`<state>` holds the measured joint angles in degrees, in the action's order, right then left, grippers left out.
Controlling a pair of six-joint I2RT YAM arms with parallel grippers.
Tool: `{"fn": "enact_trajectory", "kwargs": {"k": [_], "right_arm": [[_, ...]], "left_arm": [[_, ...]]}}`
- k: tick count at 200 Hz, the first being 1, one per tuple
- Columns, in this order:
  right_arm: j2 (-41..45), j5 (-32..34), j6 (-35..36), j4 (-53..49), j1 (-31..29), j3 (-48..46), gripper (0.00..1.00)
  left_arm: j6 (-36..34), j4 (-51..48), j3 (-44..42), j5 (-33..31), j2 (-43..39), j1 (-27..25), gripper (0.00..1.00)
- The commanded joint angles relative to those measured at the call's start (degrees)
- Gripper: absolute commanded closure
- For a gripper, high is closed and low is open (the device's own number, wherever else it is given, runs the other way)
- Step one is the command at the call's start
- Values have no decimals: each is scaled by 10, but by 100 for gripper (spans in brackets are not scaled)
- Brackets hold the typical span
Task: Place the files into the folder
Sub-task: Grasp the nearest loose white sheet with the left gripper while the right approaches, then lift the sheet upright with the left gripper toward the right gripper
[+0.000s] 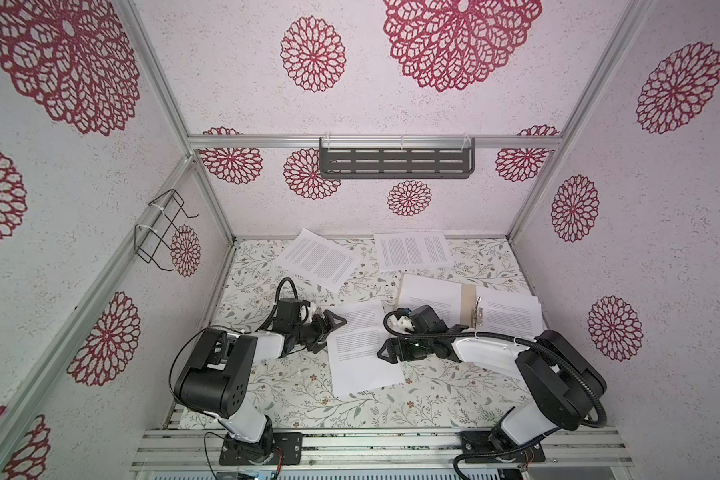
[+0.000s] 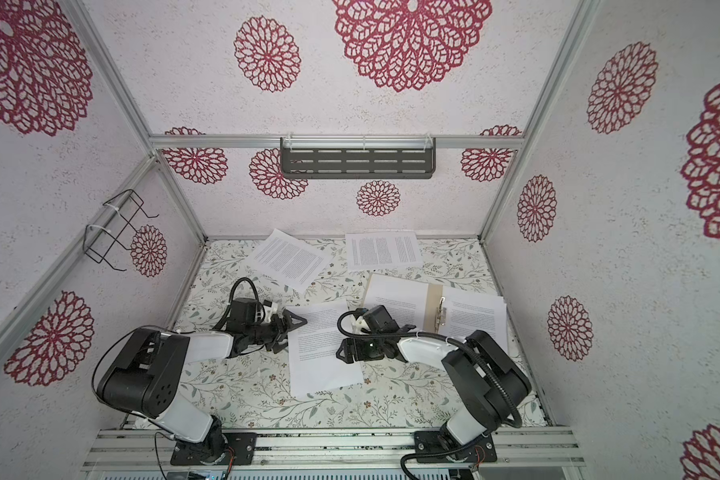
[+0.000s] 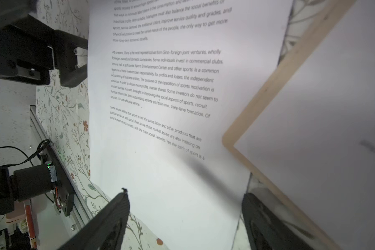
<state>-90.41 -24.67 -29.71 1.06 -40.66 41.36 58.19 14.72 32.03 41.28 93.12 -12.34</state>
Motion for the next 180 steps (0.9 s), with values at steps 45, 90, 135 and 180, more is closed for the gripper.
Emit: {"fn": "enact_trajectory", "kwargs": {"k": [45,90,135,180], "right_arm": [[-29,-9,-21,22,-14,-29,16],[-14,-12,-27,21,-14,-31,15],[44,-4,-16,-2,-5,-11,8],[100,4,35,-102,58,61,1]], "left_arm": [[-9,-116,11,-75,-52,-23,31],[-6,-175,9,-110,-119,-23,46],[-8,-177,12,-115,-124,-24,84],[-1,-169,26,-113,-112,-24,100]]}}
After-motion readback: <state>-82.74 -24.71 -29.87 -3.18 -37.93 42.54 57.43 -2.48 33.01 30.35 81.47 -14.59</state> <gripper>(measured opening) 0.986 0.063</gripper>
